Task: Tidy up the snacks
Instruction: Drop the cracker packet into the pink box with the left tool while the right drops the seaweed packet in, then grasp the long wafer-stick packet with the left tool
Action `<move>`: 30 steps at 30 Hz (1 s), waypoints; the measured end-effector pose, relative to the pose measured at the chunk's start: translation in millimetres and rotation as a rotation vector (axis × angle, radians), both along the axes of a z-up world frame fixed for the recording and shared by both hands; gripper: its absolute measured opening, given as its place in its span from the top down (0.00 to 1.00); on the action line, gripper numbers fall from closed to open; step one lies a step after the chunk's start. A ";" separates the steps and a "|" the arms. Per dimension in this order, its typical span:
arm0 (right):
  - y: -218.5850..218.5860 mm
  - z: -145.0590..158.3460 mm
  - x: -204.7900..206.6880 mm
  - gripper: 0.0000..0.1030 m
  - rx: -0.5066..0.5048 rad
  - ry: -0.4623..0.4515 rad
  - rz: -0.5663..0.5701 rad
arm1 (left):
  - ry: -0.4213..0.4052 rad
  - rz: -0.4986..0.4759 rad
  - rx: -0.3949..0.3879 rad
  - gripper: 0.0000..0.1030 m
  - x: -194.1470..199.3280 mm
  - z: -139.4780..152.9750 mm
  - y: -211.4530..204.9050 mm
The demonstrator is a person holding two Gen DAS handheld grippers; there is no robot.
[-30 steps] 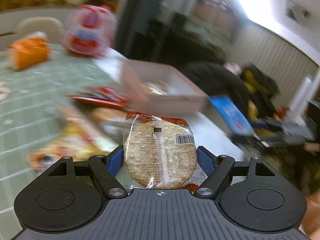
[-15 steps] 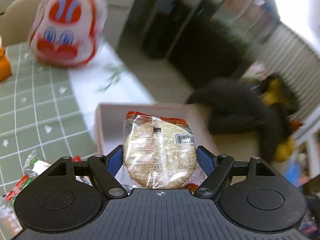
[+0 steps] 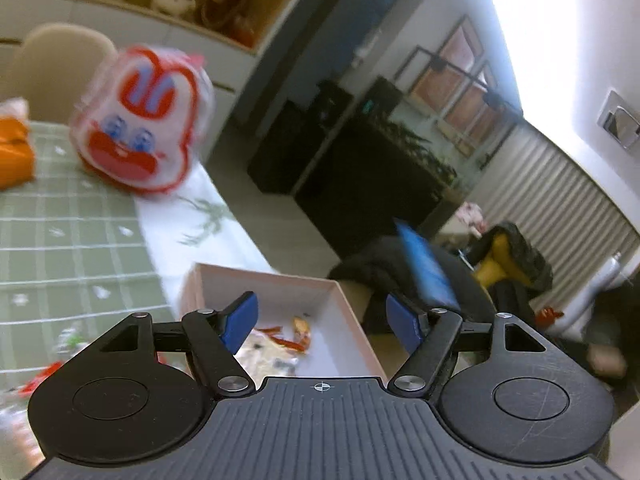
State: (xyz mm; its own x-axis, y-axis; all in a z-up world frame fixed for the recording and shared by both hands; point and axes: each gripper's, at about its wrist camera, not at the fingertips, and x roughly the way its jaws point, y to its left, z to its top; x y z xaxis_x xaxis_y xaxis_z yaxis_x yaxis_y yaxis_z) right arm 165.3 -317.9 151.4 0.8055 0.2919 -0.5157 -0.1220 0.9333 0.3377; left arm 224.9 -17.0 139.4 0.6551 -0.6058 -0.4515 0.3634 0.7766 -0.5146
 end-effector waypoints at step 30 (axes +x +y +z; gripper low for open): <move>210.1 -93.5 -81.6 0.15 -0.332 -0.036 0.286 | 0.053 0.235 0.157 0.26 -125.9 -97.4 162.3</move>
State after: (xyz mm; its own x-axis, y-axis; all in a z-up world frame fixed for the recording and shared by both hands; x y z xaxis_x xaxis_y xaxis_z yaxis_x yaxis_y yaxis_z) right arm 83.7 -107.8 58.0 0.7356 0.3292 -0.5920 -0.3977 0.9174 0.0159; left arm 99.0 145.3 42.0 0.7425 -0.3597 -0.5651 0.1398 0.9082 -0.3944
